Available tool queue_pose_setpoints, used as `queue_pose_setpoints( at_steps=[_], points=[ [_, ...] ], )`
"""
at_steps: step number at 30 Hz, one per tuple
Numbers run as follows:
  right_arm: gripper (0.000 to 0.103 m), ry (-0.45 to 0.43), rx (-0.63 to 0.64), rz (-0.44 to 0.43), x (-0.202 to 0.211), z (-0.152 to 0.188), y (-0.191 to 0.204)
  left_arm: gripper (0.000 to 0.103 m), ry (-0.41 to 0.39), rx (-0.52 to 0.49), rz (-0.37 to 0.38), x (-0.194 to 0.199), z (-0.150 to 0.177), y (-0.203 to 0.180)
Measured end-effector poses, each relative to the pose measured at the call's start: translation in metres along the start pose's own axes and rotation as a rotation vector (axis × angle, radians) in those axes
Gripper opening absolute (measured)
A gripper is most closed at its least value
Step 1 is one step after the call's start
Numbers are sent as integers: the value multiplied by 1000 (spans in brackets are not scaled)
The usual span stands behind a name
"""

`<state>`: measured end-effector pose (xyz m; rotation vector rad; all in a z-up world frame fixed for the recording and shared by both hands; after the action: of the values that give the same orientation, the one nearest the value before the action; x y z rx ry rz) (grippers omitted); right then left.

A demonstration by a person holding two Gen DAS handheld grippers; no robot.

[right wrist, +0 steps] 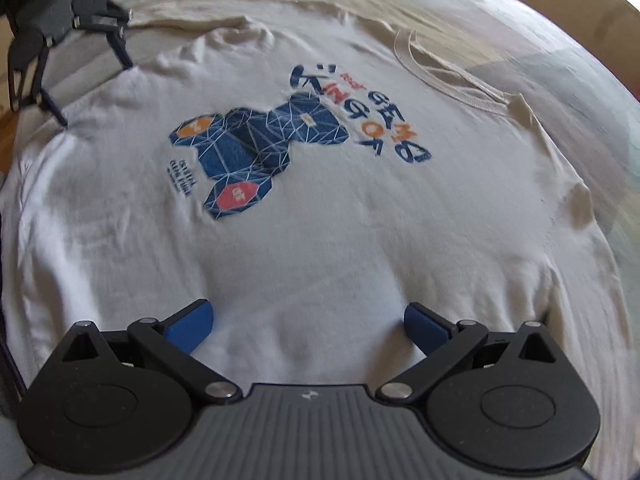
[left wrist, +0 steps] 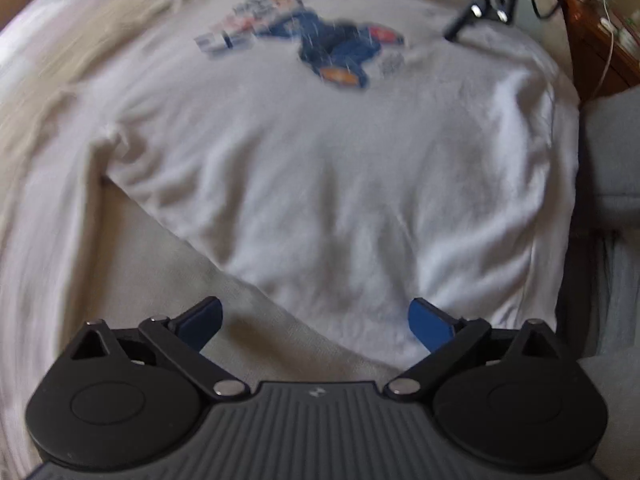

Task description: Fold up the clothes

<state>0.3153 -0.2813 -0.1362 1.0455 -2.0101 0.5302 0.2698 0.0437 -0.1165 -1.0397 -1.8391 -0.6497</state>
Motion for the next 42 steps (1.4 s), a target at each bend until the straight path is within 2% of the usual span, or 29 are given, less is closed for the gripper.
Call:
queue_pose_setpoints(
  at_steps=[3,5,7,9,11,14,17,19,20,23,25,27,30,32,34,35,39,42],
  points=[
    [103,-47,39,-90,7,-14,22,98,-40,-36,23,-6,-1,-16],
    [103,-44,90,-169,-1,-19,44,98,-66,-61,39,-10,-2,-26],
    [103,-41,161,-238,-6,-15,65,98,-92,-85,54,-14,-3,-36],
    [103,-27,250,-268,-7,-1,82,98,-119,-109,70,-18,-3,-47],
    [103,-19,323,-237,-2,22,91,98,-145,-133,85,-22,-4,-57],
    [103,22,298,-204,11,37,85,100,-158,-125,82,-17,12,-61],
    [103,66,262,-172,25,52,78,100,-104,-84,61,-3,24,-54],
    [103,95,237,-152,35,61,73,99,-58,-101,60,2,19,-53],
    [103,109,225,-141,40,66,70,98,-69,-105,61,4,14,-53],
    [103,37,185,-139,38,54,76,99,-144,-95,75,2,-10,-55],
    [103,5,157,-141,28,45,82,99,-141,-88,80,-9,-12,-61],
    [103,27,148,-136,18,51,90,99,-131,-82,83,-20,-12,-66],
    [103,18,69,-121,31,67,86,100,-132,-73,79,-13,10,-69],
    [103,70,71,-121,36,69,82,100,-97,-69,79,-5,16,-66],
    [103,103,90,-102,38,66,76,99,-89,-87,30,0,13,-57],
    [103,91,98,-81,36,60,70,99,-103,-104,-6,2,8,-51],
    [103,-15,109,10,24,18,37,99,-190,-84,-129,-4,-29,-9],
    [103,-101,25,98,1,-18,2,99,-253,-32,-196,-20,-61,24]
  ],
)
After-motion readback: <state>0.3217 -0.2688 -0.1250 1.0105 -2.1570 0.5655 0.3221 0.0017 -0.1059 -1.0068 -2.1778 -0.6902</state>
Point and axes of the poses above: each gripper's, at about its wrist camera, not at the fingertips, and x roughly against the way its jaws point, y to its left, z to its underside, the point moved 3 cm from there along -x, roughly the way its jaws point, and after that the axes turned 8 degrees about -y, right-handed, at the moved point
